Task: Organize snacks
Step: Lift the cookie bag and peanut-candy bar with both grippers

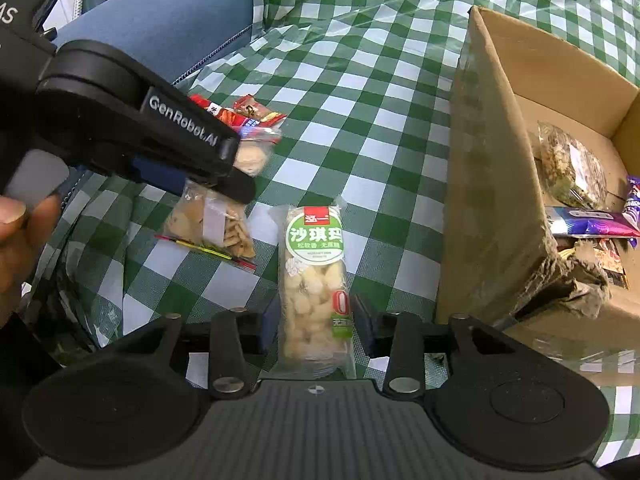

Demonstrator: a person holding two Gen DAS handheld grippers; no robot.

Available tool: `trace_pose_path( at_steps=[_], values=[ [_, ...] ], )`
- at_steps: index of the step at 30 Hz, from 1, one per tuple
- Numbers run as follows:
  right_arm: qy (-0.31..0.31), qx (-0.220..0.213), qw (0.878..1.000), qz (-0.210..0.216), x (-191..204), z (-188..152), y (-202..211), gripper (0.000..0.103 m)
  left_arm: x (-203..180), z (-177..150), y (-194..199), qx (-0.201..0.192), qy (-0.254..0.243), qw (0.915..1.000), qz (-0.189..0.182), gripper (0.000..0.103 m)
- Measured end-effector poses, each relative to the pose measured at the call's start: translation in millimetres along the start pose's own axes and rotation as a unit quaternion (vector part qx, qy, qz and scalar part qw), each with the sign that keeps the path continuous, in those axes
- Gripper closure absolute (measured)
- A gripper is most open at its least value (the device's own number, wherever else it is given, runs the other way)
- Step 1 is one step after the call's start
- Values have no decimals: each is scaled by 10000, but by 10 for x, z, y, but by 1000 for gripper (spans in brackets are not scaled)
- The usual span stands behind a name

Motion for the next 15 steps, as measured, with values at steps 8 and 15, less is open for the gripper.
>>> trace_pose_path(
  at_steps=[8, 15],
  values=[
    [-36, 91, 9999, 113, -52, 4, -95, 53, 8, 40, -71, 115, 28, 9999, 64, 33],
    [-37, 87, 9999, 59, -30, 33, -190, 52, -22, 44, -156, 212, 44, 9997, 123, 31]
  ],
)
Point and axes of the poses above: each gripper's, at about its wrist camera, not at the fingertips, and y roughly against the way its jaws point, x to its left, z to its top, the point moved 6 cm from there along -y, roughly the way its jaws point, and after that the axes turned 7 degrees about z, right-handed, at the moved point
